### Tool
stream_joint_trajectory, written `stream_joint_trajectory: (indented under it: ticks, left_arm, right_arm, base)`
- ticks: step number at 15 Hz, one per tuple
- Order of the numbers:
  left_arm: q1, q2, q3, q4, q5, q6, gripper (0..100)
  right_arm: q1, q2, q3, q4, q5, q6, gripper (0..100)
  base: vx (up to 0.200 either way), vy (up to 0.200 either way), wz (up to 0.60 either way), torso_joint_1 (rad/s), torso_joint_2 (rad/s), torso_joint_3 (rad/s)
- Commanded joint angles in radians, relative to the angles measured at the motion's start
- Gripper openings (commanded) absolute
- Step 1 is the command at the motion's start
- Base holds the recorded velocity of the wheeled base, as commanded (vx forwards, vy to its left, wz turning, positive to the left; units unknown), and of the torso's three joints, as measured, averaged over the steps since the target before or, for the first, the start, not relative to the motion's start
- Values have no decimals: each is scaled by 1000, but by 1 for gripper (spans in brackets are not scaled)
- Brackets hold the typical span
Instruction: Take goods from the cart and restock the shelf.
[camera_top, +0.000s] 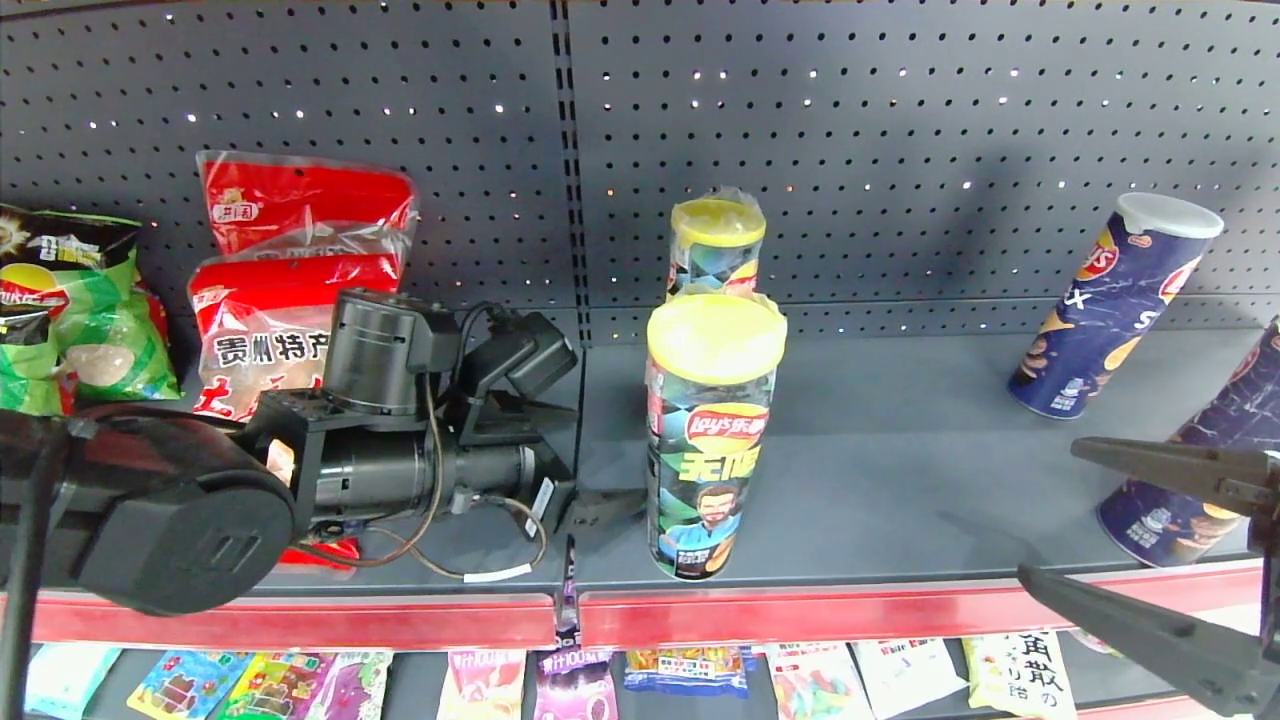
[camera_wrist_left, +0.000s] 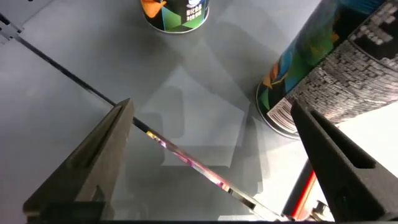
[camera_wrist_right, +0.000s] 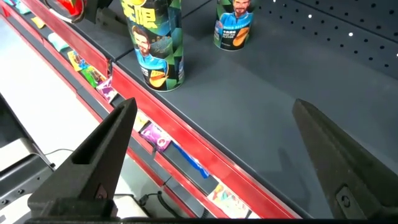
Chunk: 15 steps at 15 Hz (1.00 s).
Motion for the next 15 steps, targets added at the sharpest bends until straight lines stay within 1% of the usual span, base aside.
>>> stream_joint_trajectory:
  ticks: [1,9,13,15]
  left_arm:
    - [-1,10,-5,-1,0,0,100]
    - [-1,39,-42,-1,0,0,100]
    - [1,34,-25,-1,1,0,100]
    - [7,14,-2,-1,17,-2,100]
  right_arm:
    - [-2,1,2,0,1,1,100]
    - [-8,4,1,0,2,10,100]
    - [-8,6,4,0,2,15,100]
    - [-8,9,13,0,2,15,100]
  base:
    - [0,0,0,0,0,0]
    - [0,0,0,0,0,0]
    - [0,0,0,0,0,0]
    - [0,0,0,0,0,0]
